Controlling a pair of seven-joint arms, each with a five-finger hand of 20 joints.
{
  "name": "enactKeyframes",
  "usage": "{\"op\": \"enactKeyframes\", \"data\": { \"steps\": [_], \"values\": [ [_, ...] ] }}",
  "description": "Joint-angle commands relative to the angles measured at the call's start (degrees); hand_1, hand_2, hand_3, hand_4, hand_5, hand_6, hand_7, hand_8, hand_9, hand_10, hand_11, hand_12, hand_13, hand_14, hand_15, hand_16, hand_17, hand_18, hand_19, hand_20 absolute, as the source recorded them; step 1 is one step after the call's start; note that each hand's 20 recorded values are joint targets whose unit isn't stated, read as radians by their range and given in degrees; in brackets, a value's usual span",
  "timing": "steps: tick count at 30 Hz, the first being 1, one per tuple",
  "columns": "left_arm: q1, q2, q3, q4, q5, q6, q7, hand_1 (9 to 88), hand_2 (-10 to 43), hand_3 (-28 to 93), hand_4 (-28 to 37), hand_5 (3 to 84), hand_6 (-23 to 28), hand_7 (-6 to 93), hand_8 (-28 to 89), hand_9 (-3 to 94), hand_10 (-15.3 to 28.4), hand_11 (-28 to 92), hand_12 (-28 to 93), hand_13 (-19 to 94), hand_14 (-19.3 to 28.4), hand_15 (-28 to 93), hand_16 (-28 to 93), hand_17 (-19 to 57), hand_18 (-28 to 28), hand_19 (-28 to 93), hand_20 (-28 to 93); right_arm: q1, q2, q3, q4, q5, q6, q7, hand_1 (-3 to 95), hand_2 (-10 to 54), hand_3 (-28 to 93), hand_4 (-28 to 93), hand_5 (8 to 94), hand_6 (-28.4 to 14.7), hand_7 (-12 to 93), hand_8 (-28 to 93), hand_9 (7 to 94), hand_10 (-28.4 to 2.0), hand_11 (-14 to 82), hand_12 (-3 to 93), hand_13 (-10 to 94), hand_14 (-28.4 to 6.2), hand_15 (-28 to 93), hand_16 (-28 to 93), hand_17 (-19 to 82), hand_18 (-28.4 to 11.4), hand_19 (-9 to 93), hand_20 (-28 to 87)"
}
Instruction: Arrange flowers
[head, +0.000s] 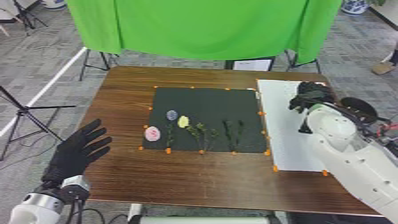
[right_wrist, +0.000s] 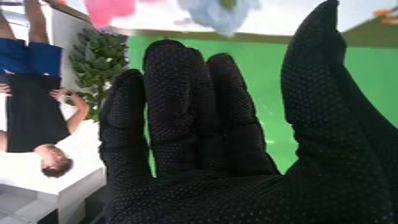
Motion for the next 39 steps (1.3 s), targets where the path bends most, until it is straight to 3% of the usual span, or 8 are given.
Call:
{"op": "enactKeyframes", "data": {
  "steps": [1, 7, 11, 14, 20, 25, 32, 39],
  "values": [
    [0.1, 0.31, -0.2, 0.01, -0.2, -0.34, -0.6, 25.8, 0.1, 71, -28.3, 27.7, 4.5, 19.5, -11, 23.8, 11.9, 20, 17, 18, 16.6, 34, -1, -9.9, 20.3, 40, 11, -0.5, 0.7, -0.3, 2.1, -0.5, -0.1, 0.6, 28.5, -9.5, 89, -28, 45.4, -3.6, 35, -17, 56.5, -12.1, 22.4, 18.2, 56, -7.1, 68, 25, 22, -19.9, 75, 48],
    [-0.3, 0.55, 0.02, 0.18, -0.29, -0.58, -0.6, 25.8, 0.1, 71, -28.3, 27.7, 4.4, 19.7, -11, 23.8, 11.9, 20, 17, 18, 16.6, 34, -1, -9.9, 20.3, 40, 11, -1.1, 1.3, -1.4, 3.8, -1.2, 5.3, -0.9, 31.8, -9.5, 90, -28, 48.0, -1.7, 37, -17, 60.5, -9.6, 23.5, 18.1, 60, -6.3, 67, 26, 24, -19.6, 75, 47],
    [-0.2, 0.62, -0.15, 0.17, -0.36, -0.48, -0.59, 25.8, 0.2, 71, -28.3, 27.6, 4.4, 19.8, -11, 23.8, 11.9, 20, 17, 18, 16.5, 34, -1, -9.9, 20.3, 40, 11, -1.3, 1.2, -2.2, 4.6, -2.1, 9.2, -2.5, 36.4, -9.5, 89, -28, 54.2, 0.4, 38, -18, 68.7, -7.9, 22.8, 18.0, 65, -4.8, 65, 27, 27, -19.2, 77, 48],
    [-0.3, 0.69, -0.05, 0.28, -0.39, -0.51, -0.6, 25.8, 0.2, 71, -28.3, 27.7, 4.4, 19.8, -11, 23.8, 11.9, 20, 17, 18, 16.5, 34, -1, -9.9, 20.3, 40, 11, -1.6, 1.3, -2.9, 4.8, -2.8, 12.7, -4.1, 40.6, -9.5, 84, -28, 57.2, 1.4, 41, -4, 76.0, -6.4, 17.2, 25.7, 70, -4.3, 63, 30, 28, -18.8, 77, 48],
    [-0.4, 0.71, 0.1, 0.36, -0.38, -0.51, -0.88, 25.8, 0.3, 71, -28.3, 27.7, 4.5, 19.7, -11, 23.9, 11.9, 20, 17, 18, 16.5, 34, -1, -9.9, 20.3, 40, 11, -2.3, 1.1, -3.4, 5.0, -3.8, 16.0, -7.0, 47.5, -9.5, 80, -28, 69.1, 4.2, 46, 0, 89.0, -4.7, 12.0, 36.8, 76, -3.6, 64, 32, 31, -18.5, 79, 48],
    [-0.4, 0.71, 0.05, 0.39, -0.37, -0.56, -0.75, 25.9, 0.4, 71, -28.3, 27.7, 4.5, 19.7, -11, 23.9, 11.9, 20, 17, 18, 16.5, 34, -1, -9.9, 20.3, 40, 11, -3.4, 1.6, -2.5, 3.7, -4.2, 18.7, -7.9, 48.3, -9.5, 81, -28, 72.3, 4.2, 46, 0, 91.2, -4.1, 12.5, 38.2, 78, -3.6, 64, 32, 32, -18.7, 79, 48],
    [-0.2, 0.57, 0.08, 0.31, -0.29, -0.54, -0.61, 25.7, 0.3, 71, -28.3, 27.7, 4.4, 19.9, -11, 23.9, 11.8, 21, 17, 18, 16.5, 34, -1, -9.9, 20.3, 40, 11, -2.6, 1.1, -3.2, -2.9, -5.3, 22.5, -11.7, 48.0, -9.5, 83, -28, 73.3, 3.7, 45, 1, 92.0, -4.1, 12.3, 39.2, 78, -3.4, 65, 33, 32, -18.6, 80, 49],
    [-0.5, 0.56, 0.42, 0.34, -0.29, -0.64, -0.91, 25.7, 0.3, 71, -28.3, 27.8, 4.5, 19.7, -11, 23.9, 11.9, 20, 17, 18, 16.5, 34, -1, -9.9, 20.3, 40, 11, 0.1, -1.5, -6.5, -9.1, -2.4, 21.3, -16.8, 47.8, -9.5, 83, -28, 73.3, 3.7, 45, 1, 91.9, -4.0, 11.9, 39.7, 78, -3.3, 65, 33, 32, -18.6, 80, 49]
  ]
}}
